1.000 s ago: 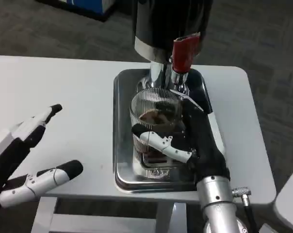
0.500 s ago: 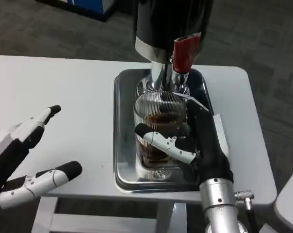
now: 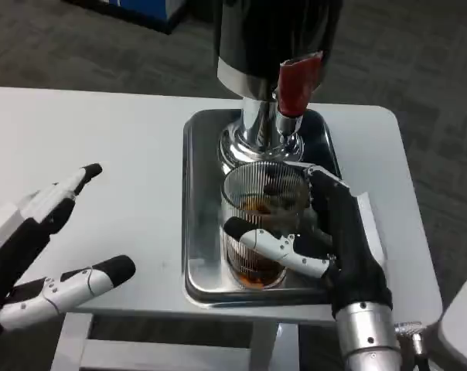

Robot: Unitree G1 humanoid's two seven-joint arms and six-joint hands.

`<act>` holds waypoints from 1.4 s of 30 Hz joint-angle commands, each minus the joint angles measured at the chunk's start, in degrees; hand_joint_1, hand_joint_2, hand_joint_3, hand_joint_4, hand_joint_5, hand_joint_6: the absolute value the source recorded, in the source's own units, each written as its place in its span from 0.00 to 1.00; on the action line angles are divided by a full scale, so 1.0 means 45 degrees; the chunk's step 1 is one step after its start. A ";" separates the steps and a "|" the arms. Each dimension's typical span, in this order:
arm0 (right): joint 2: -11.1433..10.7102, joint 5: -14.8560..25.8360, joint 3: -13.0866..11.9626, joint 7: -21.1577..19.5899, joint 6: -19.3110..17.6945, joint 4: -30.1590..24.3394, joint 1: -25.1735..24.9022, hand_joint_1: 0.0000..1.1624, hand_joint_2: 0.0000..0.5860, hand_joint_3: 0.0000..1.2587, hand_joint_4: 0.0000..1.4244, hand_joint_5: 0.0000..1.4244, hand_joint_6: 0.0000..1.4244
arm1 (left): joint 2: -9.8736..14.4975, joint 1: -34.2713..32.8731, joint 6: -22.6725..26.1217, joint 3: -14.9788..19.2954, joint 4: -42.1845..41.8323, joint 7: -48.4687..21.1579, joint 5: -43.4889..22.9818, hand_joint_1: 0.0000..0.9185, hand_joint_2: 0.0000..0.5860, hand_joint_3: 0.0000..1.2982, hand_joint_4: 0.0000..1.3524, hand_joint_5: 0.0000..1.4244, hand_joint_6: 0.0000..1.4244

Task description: Grasp the cup under the faucet to collect the drink, then remove the cup.

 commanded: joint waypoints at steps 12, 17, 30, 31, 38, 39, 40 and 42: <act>-0.0063 -0.0005 -0.0004 0.0624 0.0235 -0.1793 0.0689 0.78 0.24 0.50 0.45 0.62 0.69 | 0.0126 -0.0061 0.0105 -0.0213 -0.0077 -0.0095 0.0201 0.00 0.14 0.00 0.00 0.00 0.00; -0.0160 0.0074 -0.0067 0.0916 0.0407 -0.2573 0.0877 0.78 0.24 0.51 0.45 0.62 0.69 | 0.0139 -0.0156 0.0099 -0.0303 -0.0043 -0.0116 0.0206 0.00 0.14 0.00 0.00 0.00 0.00; -0.0528 0.0591 -0.0253 0.2006 0.1182 -0.4905 0.1963 0.77 0.25 0.51 0.45 0.62 0.70 | 0.0371 -0.0166 -0.0317 -0.0315 0.0001 -0.0401 0.0009 0.00 0.13 0.00 0.00 0.00 0.00; -0.0563 0.0649 -0.0254 0.2132 0.1266 -0.5171 0.2127 0.77 0.25 0.51 0.45 0.62 0.70 | 0.0405 -0.0124 -0.0431 -0.0305 -0.0023 -0.0449 -0.0055 0.00 0.13 0.00 0.00 0.00 0.00; -0.0687 0.0864 -0.0116 0.2927 0.1808 -0.6702 0.3055 0.76 0.25 0.51 0.45 0.62 0.71 | 0.0427 0.0154 -0.0524 -0.0261 -0.0361 -0.0497 0.0108 0.00 0.13 0.00 0.00 0.00 0.00; -0.0713 0.0918 -0.0062 0.3088 0.1913 -0.6971 0.3237 0.76 0.25 0.51 0.45 0.62 0.71 | 0.0430 0.0203 -0.0485 -0.0254 -0.0480 -0.0502 0.0180 0.00 0.13 0.00 0.00 0.00 0.00; -0.0719 0.0951 -0.0035 0.3204 0.1999 -0.7151 0.3353 0.76 0.25 0.51 0.45 0.63 0.71 | 0.0464 0.0254 -0.0437 -0.0257 -0.0640 -0.0533 0.0280 0.00 0.13 0.00 0.00 0.00 0.00; -0.0772 0.1040 0.0033 0.3447 0.2151 -0.7535 0.3633 0.76 0.25 0.51 0.45 0.63 0.71 | 0.0509 0.0298 -0.0381 -0.0286 -0.0841 -0.0581 0.0412 0.00 0.13 0.00 0.00 0.00 0.00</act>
